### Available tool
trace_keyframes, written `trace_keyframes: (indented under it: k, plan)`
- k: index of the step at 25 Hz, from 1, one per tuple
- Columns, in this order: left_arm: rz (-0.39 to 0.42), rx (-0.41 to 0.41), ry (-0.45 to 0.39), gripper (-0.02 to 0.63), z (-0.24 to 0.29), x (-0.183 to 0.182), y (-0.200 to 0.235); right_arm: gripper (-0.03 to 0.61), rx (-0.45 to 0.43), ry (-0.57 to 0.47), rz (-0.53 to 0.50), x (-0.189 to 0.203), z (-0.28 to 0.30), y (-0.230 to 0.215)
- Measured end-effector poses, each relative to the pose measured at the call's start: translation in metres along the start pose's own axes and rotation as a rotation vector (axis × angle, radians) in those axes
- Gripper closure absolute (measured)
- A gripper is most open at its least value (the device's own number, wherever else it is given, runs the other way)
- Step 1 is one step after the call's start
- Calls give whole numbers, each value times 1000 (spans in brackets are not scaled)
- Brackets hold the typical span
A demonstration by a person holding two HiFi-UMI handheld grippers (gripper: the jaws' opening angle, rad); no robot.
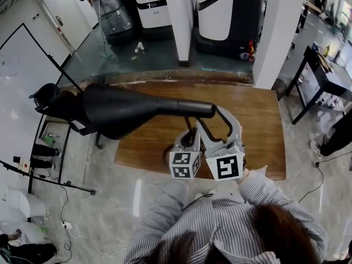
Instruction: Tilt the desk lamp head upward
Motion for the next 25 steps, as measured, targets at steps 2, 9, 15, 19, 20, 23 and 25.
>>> trace_keyframes:
  k: [2,9,15,19,20,23,25]
  plan:
    - [-1,2,2,598,0,0,0,345,-1,-4,59,1,-1,1]
    - [15,-2,9,600,-2,0,3,499,-43,-5,454,31,-2,8]
    - [-16,4,14,594,0,-2,2,538,-131,22,476,45,-5,15]
    - [-56,6,16,578,-5,-2,3,539,-176,49,484,51,-10,22]
    - [-59,1,11,572,-8,-3,3,540,-188,55,486,53,-12,23]
    - [-56,-15,-21,560,-22,-10,2,540,-217,77,481,57,-17,25]
    - [-44,-29,-48,561,-35,-16,1,551,-229,99,473,61,-22,28]
Point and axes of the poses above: the fingertips, and each gripper's own axes: z forward along the fingers, y to its left, x out of its underside, the point moved 8 cm from there along -z, backward along the fingers, and after that the axes turned 8 degrees about -x, right-handed, at the moved point
